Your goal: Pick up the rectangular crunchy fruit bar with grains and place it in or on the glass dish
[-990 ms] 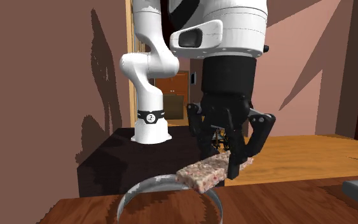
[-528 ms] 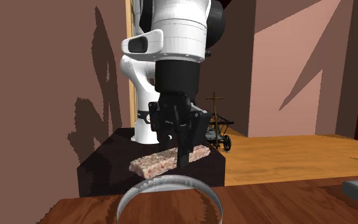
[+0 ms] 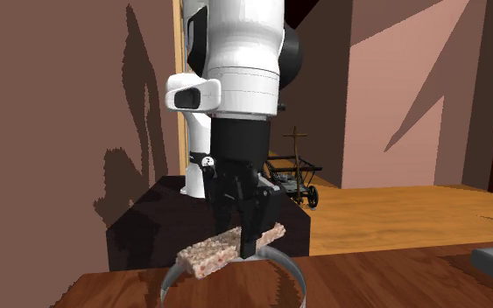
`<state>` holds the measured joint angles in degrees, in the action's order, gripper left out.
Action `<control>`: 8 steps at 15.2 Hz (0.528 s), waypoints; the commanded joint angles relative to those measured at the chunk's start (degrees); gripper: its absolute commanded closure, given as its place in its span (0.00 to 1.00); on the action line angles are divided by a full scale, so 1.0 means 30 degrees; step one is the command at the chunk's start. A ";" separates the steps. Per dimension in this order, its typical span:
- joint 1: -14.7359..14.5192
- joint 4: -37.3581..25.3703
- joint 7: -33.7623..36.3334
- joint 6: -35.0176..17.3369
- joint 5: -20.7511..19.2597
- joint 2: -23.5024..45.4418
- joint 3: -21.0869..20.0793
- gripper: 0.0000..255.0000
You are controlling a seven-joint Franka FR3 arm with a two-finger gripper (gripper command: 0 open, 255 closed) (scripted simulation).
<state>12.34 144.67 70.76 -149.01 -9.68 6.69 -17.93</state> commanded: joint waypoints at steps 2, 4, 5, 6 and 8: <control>-0.0100 -0.0008 0.0560 -0.0776 -0.0723 0.0849 0.0214 1.00; -0.0202 -0.0052 0.0941 -0.1261 -0.1224 0.1424 0.0410 1.00; -0.0288 -0.0096 0.1220 -0.1600 -0.1592 0.1840 0.0567 1.00; -0.0299 -0.0096 0.1217 -0.1601 -0.1586 0.1839 0.0577 1.00; -0.0304 -0.0095 0.1215 -0.1601 -0.1585 0.1839 0.0581 1.00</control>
<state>11.46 144.47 74.34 -153.73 -14.32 12.06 -16.25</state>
